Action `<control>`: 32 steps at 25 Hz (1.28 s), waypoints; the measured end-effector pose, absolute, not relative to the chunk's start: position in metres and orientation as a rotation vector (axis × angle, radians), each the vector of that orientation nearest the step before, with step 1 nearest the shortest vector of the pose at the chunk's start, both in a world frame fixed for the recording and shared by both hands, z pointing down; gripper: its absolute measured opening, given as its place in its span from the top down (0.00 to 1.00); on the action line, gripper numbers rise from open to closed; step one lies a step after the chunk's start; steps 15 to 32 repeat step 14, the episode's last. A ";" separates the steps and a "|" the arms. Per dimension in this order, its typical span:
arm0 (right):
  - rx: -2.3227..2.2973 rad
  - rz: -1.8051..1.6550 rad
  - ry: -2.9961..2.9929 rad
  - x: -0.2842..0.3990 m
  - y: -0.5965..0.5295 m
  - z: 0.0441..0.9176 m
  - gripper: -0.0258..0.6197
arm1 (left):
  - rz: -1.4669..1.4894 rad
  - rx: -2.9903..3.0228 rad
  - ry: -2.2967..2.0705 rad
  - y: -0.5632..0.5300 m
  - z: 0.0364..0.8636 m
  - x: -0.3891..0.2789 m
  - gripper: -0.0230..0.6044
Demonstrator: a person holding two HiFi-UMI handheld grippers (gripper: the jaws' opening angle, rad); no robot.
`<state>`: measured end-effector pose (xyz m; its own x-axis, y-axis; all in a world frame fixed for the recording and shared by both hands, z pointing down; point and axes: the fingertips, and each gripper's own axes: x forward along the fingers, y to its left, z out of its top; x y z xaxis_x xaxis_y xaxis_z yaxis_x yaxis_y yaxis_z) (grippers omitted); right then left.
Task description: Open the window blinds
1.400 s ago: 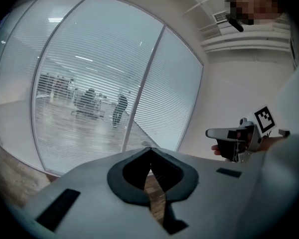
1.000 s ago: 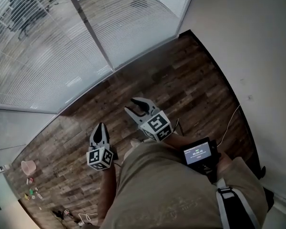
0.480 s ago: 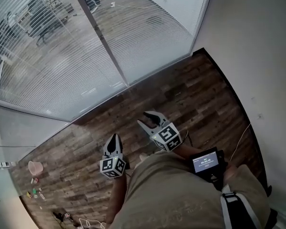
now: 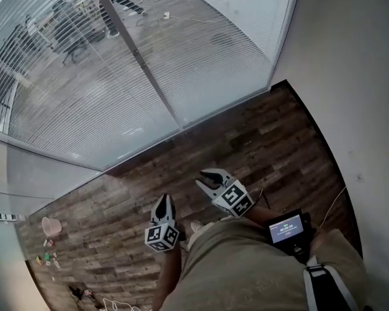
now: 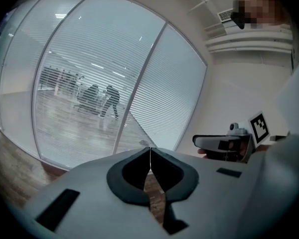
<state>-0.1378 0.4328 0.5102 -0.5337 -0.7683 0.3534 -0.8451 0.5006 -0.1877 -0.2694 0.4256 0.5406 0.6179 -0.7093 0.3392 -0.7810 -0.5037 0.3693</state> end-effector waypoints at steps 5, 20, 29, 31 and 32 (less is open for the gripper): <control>1.295 0.568 -2.498 -0.134 0.450 0.528 0.83 | 0.022 2.228 -1.132 0.434 0.538 -0.255 0.94; 1.182 0.671 -2.585 -0.147 0.456 0.536 0.83 | -0.179 2.065 -1.072 0.439 0.534 -0.235 0.93; 1.182 0.671 -2.585 -0.147 0.456 0.536 0.83 | -0.179 2.065 -1.072 0.439 0.534 -0.235 0.93; 1.182 0.671 -2.585 -0.147 0.456 0.536 0.83 | -0.179 2.065 -1.072 0.439 0.534 -0.235 0.93; 1.182 0.671 -2.585 -0.147 0.456 0.536 0.83 | -0.179 2.065 -1.072 0.439 0.534 -0.235 0.93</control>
